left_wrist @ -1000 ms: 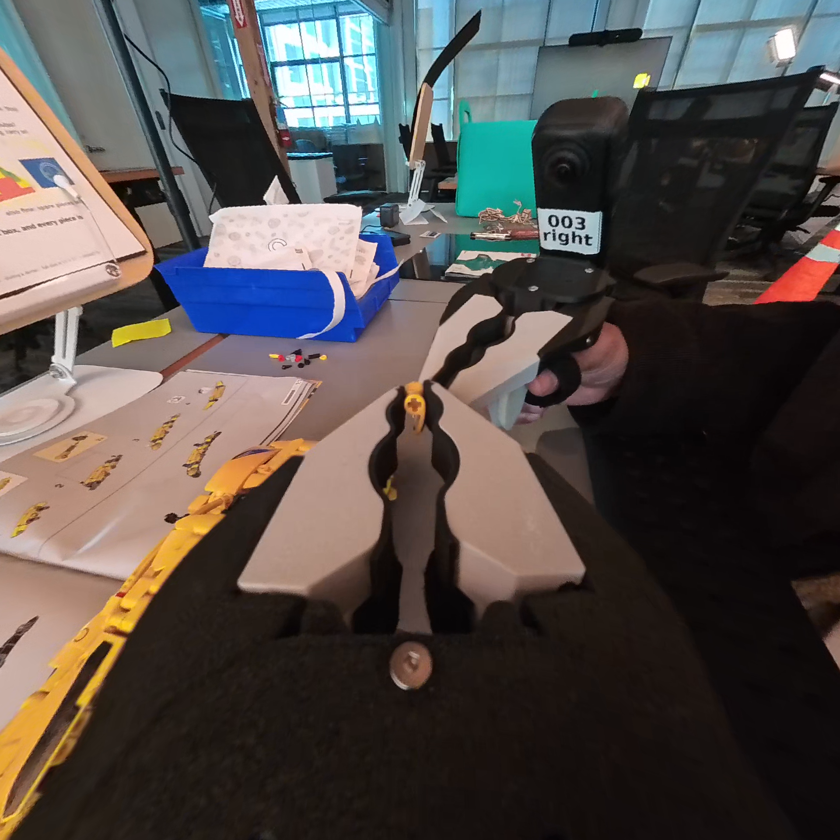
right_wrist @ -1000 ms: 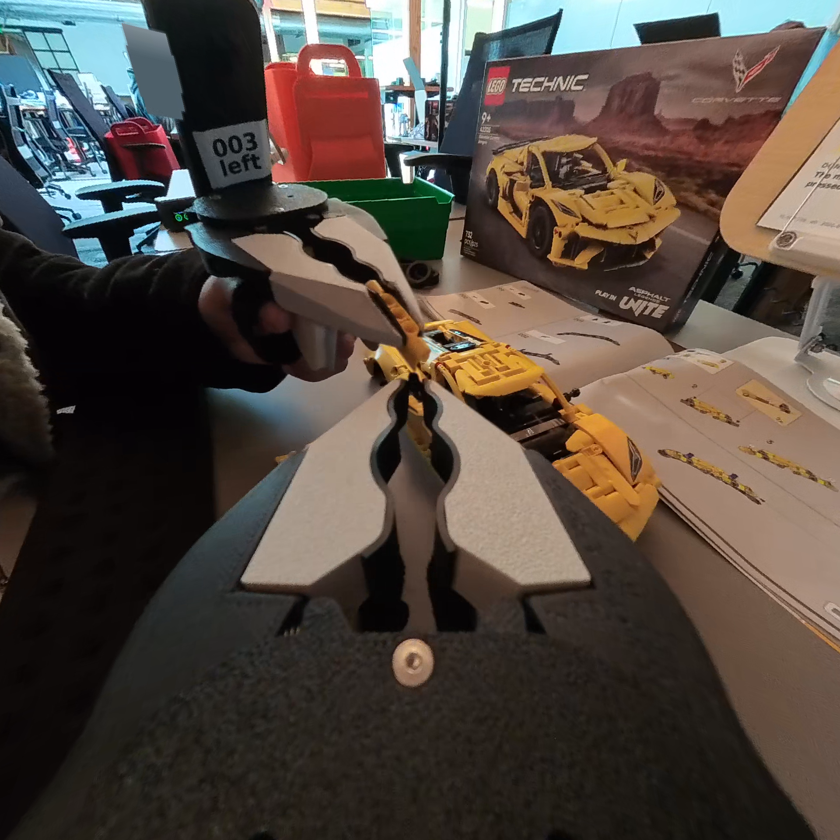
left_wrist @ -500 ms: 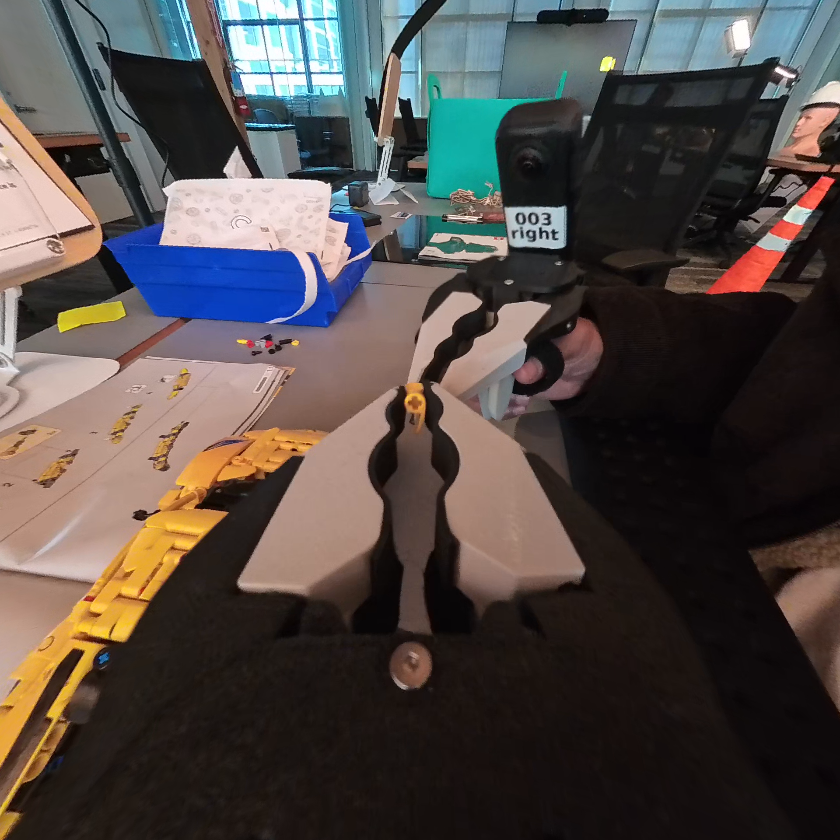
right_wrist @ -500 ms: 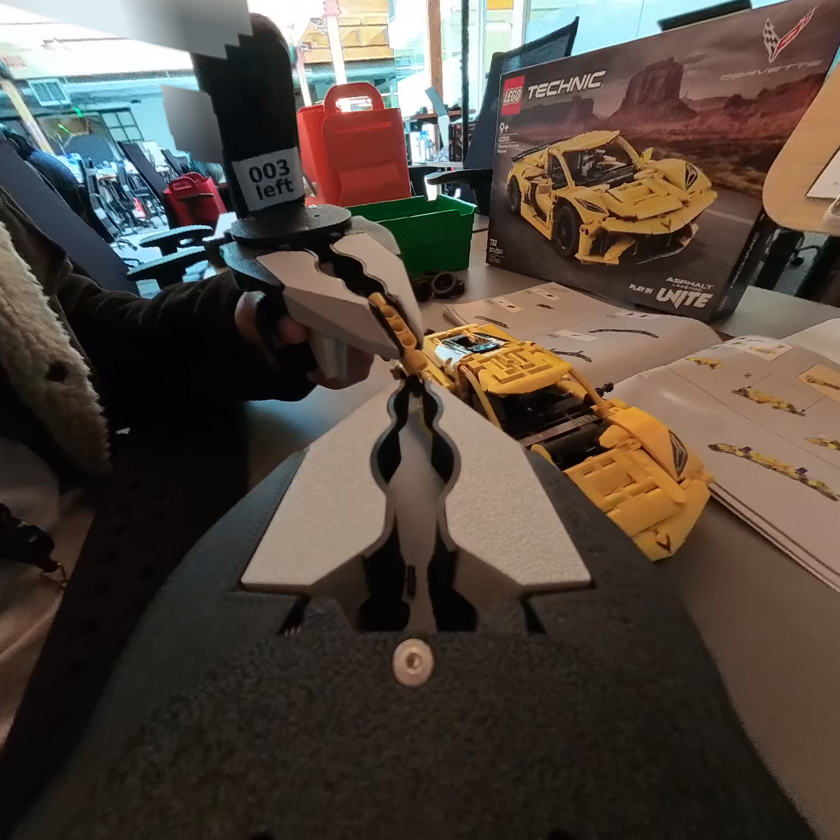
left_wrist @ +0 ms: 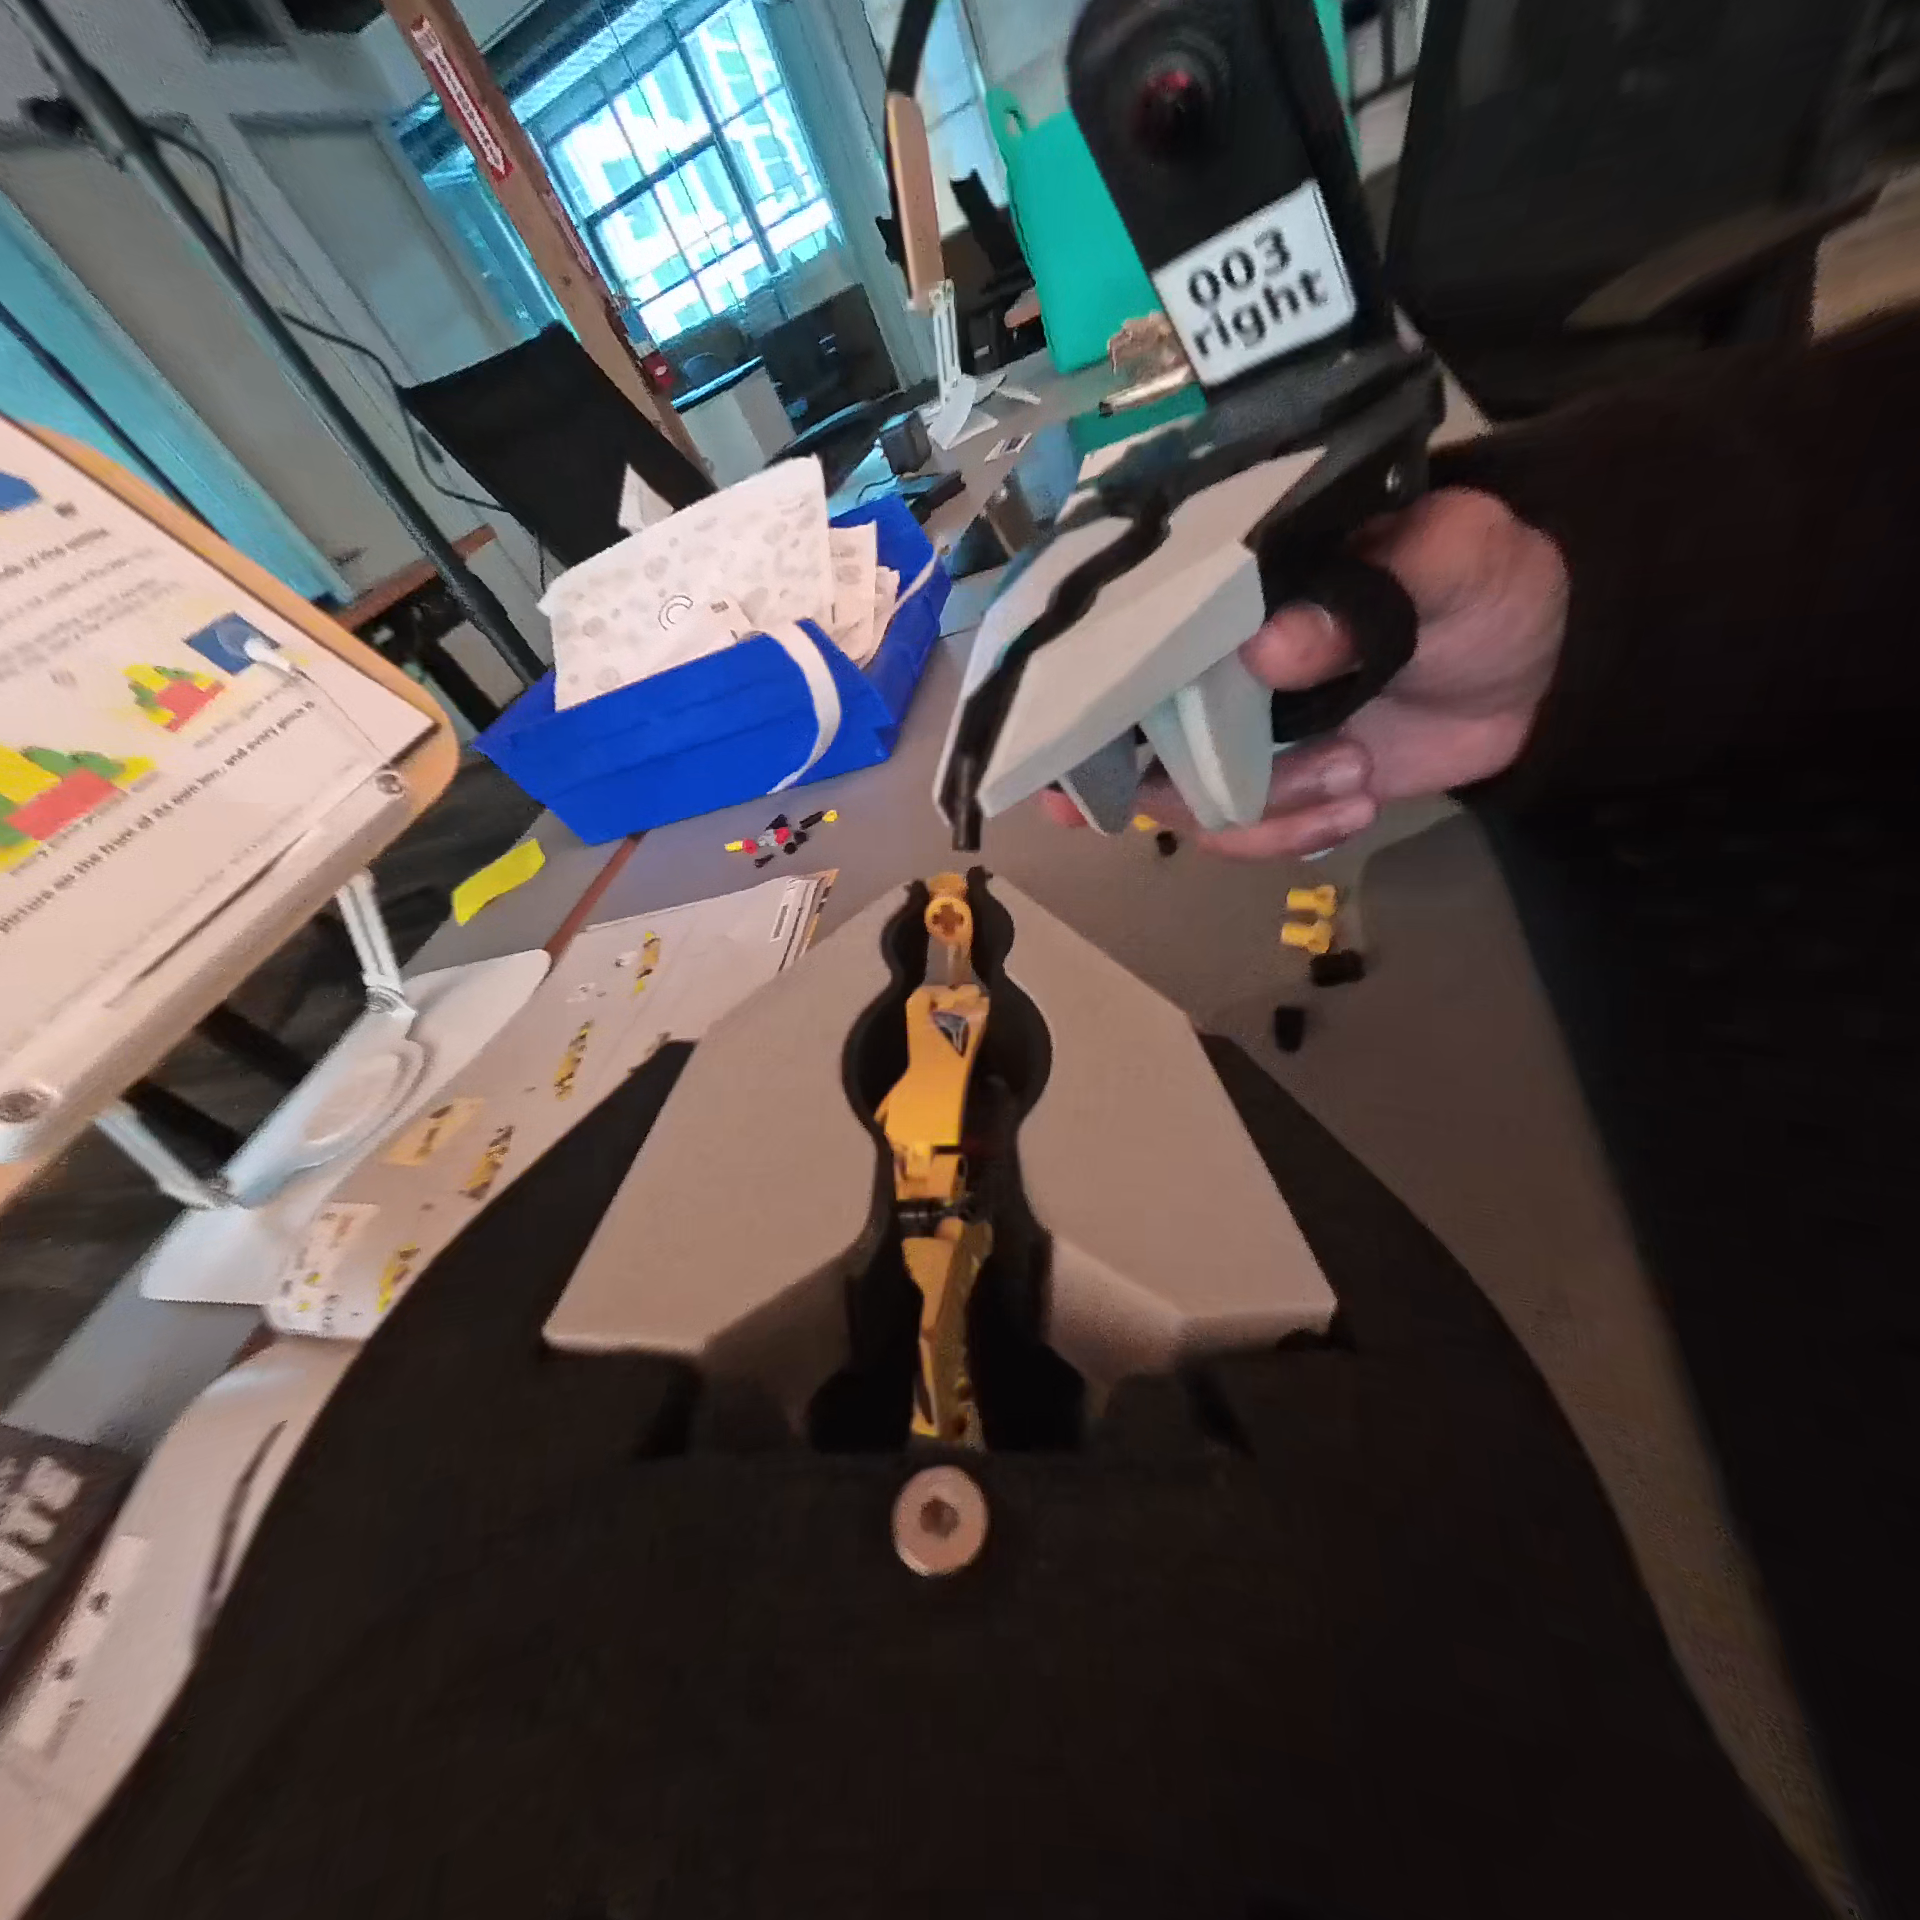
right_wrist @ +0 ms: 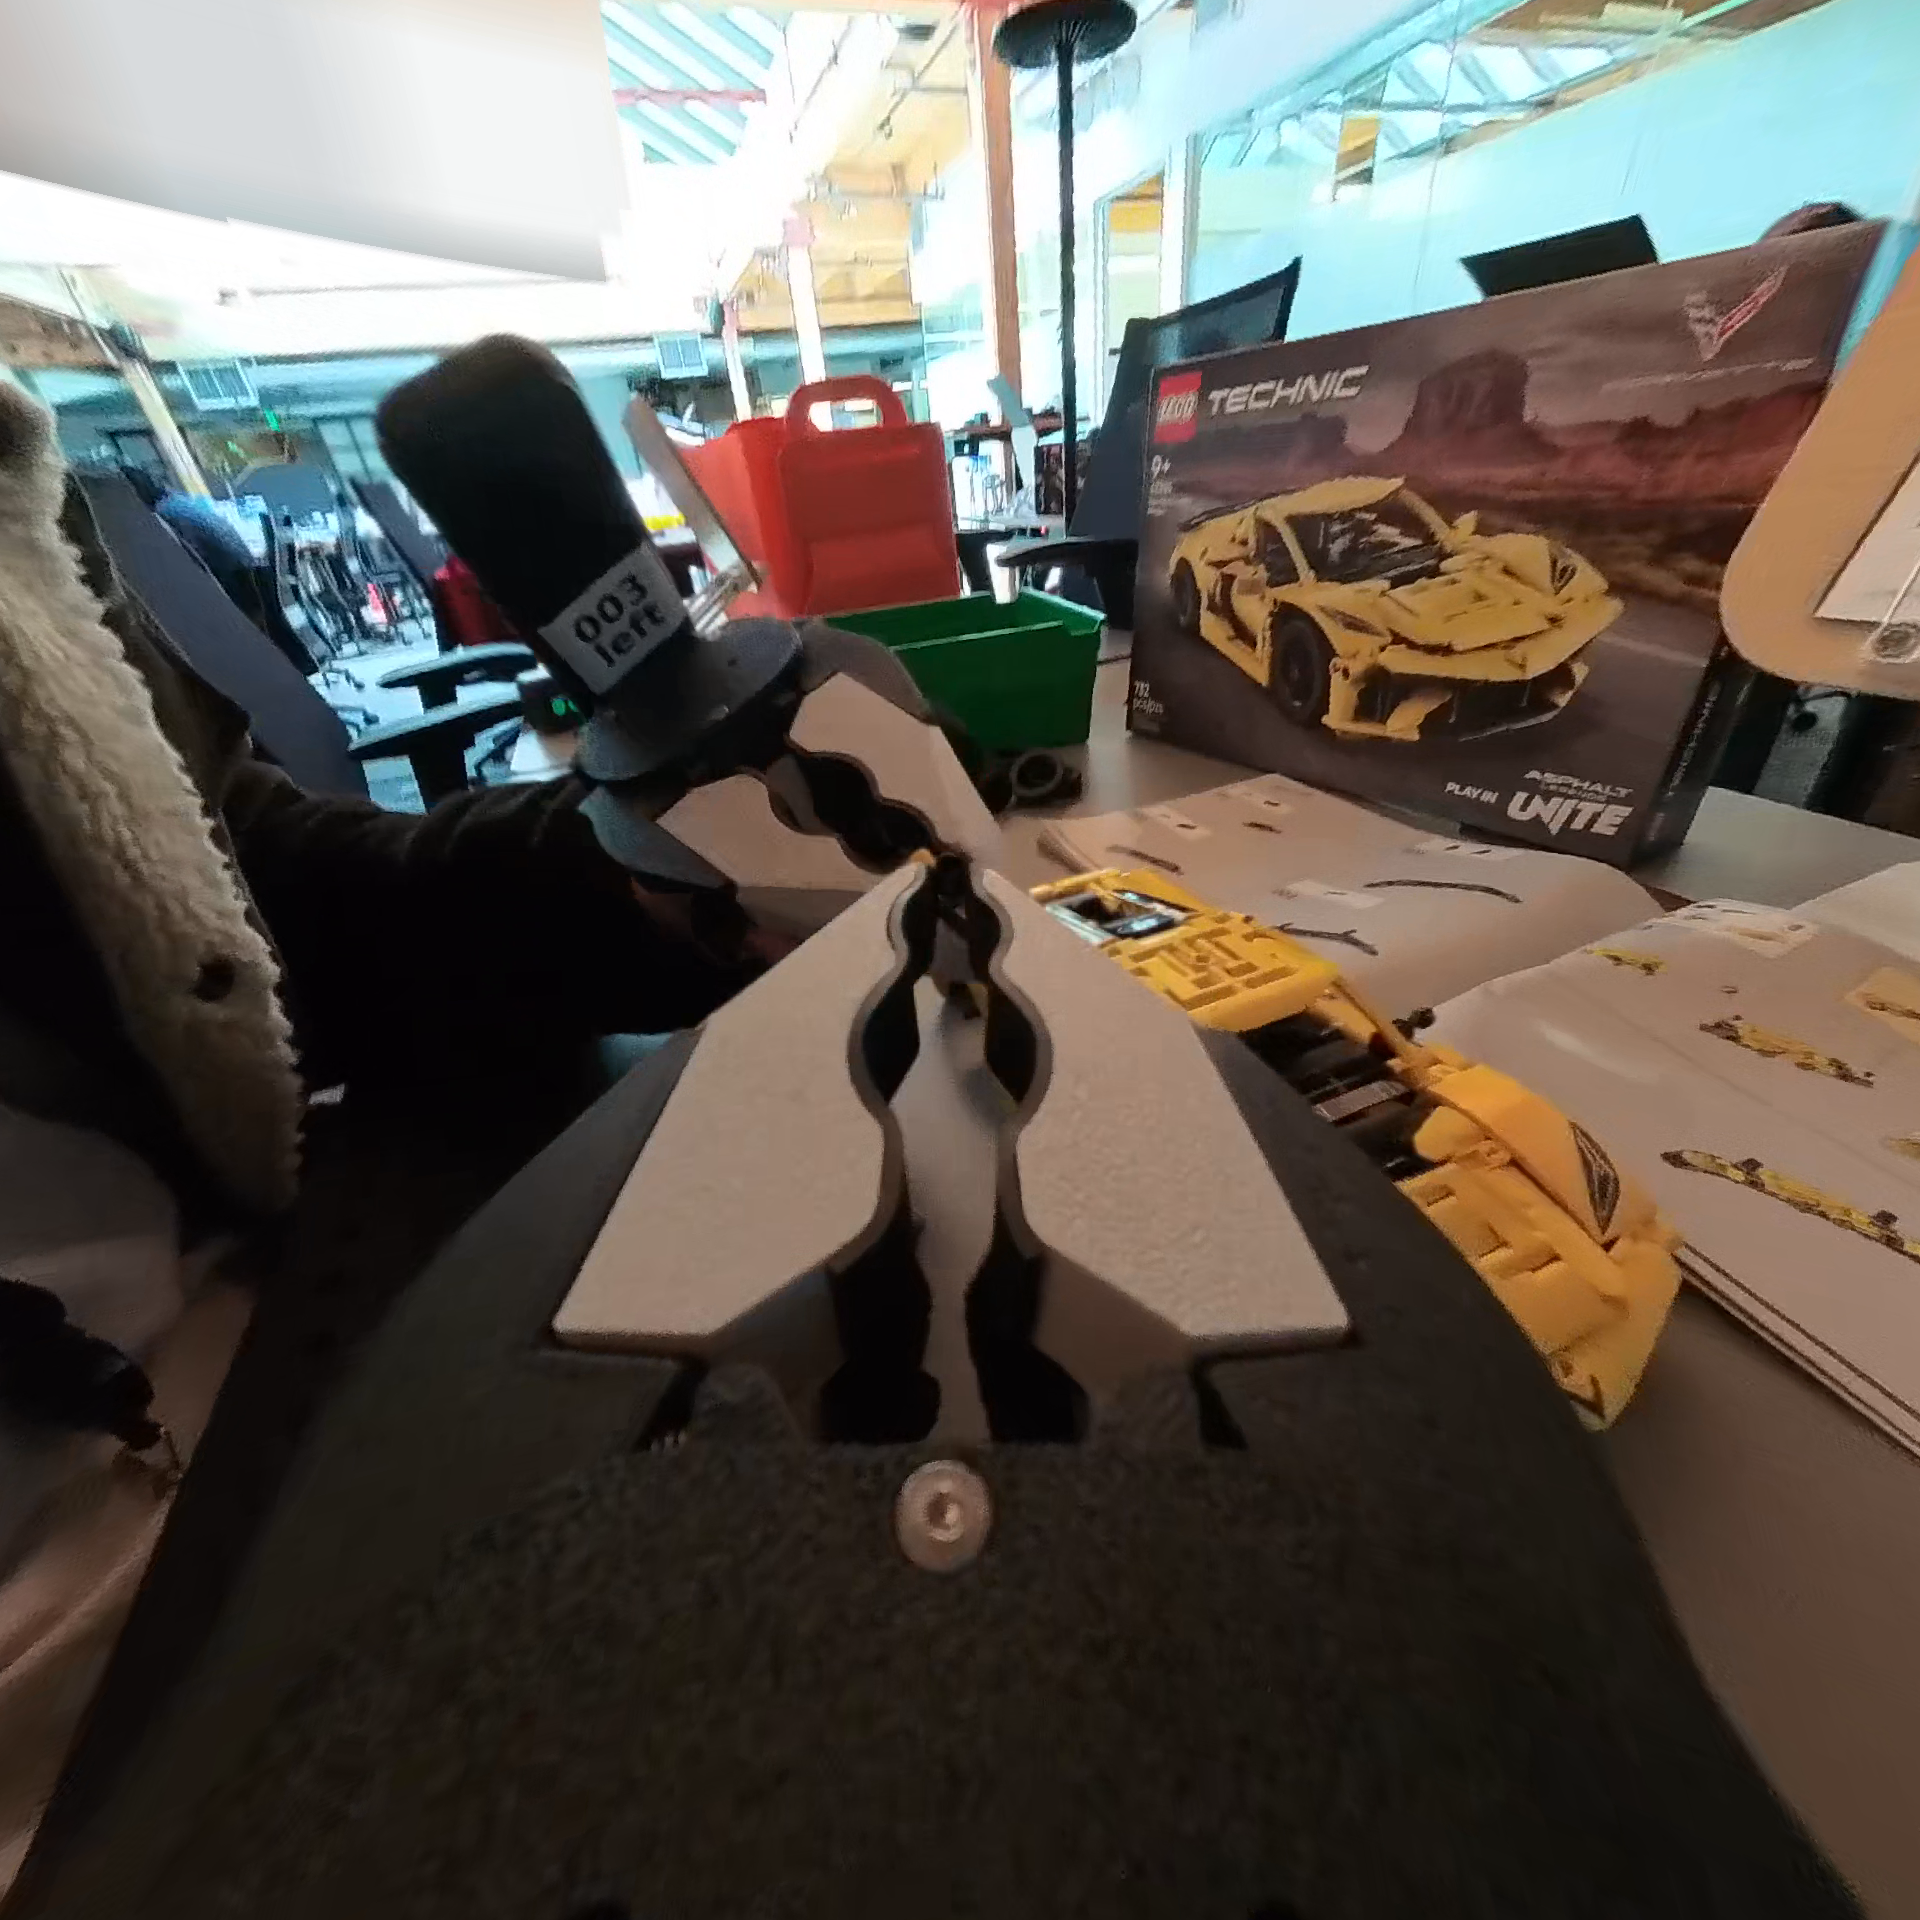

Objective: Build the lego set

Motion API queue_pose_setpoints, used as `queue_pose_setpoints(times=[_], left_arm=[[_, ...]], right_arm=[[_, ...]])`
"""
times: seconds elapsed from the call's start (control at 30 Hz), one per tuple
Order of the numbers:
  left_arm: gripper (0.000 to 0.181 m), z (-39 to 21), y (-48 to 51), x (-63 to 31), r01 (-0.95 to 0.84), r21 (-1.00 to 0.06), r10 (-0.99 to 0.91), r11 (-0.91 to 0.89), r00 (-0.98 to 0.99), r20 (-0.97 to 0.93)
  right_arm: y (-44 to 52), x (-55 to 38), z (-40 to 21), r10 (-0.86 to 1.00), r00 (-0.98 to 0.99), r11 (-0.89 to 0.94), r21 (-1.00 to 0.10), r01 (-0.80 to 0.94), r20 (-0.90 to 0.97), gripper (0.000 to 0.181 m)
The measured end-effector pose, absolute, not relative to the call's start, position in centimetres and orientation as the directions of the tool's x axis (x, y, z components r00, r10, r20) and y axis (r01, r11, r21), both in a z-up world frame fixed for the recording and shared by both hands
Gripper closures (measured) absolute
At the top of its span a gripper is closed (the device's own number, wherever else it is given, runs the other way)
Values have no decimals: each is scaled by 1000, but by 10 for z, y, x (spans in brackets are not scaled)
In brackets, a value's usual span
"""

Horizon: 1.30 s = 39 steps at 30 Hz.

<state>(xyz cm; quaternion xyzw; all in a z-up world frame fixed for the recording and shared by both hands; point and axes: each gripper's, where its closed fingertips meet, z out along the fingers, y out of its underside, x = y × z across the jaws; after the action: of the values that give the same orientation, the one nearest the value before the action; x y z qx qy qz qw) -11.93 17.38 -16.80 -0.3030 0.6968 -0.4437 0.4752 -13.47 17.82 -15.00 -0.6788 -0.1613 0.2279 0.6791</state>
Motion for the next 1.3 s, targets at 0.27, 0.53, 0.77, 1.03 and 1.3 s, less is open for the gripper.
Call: queue_pose_setpoints(times=[0.27, 0.53, 0.77, 1.03, 1.3], left_arm=[[174, -179, 171, -116, -54, -887, -833, 459, -374, -408], [175, -189, 172, -114, -118, -845, -816, 522, -357, -454], [176, -184, 168, -114, -116, -887, -850, 448, -363, -382], [175, -182, 170, -114, -96, -854, -823, 511, -341, -454], [175, -194, 172, -111, -92, -735, -720, 672, -310, -621]], right_arm=[[181, -135, -163, 519, 852, -68, -997, -38, -68, 177], [182, -134, -174, 499, 867, -93, -994, 53, -1, 177], [177, -132, -171, 548, 817, -112, -984, -141, -179, 177], [177, -132, -172, 529, 840, -116, -991, -68, -120, 177], [176, -117, -188, 445, 895, -269, -957, 108, -24, 176]])
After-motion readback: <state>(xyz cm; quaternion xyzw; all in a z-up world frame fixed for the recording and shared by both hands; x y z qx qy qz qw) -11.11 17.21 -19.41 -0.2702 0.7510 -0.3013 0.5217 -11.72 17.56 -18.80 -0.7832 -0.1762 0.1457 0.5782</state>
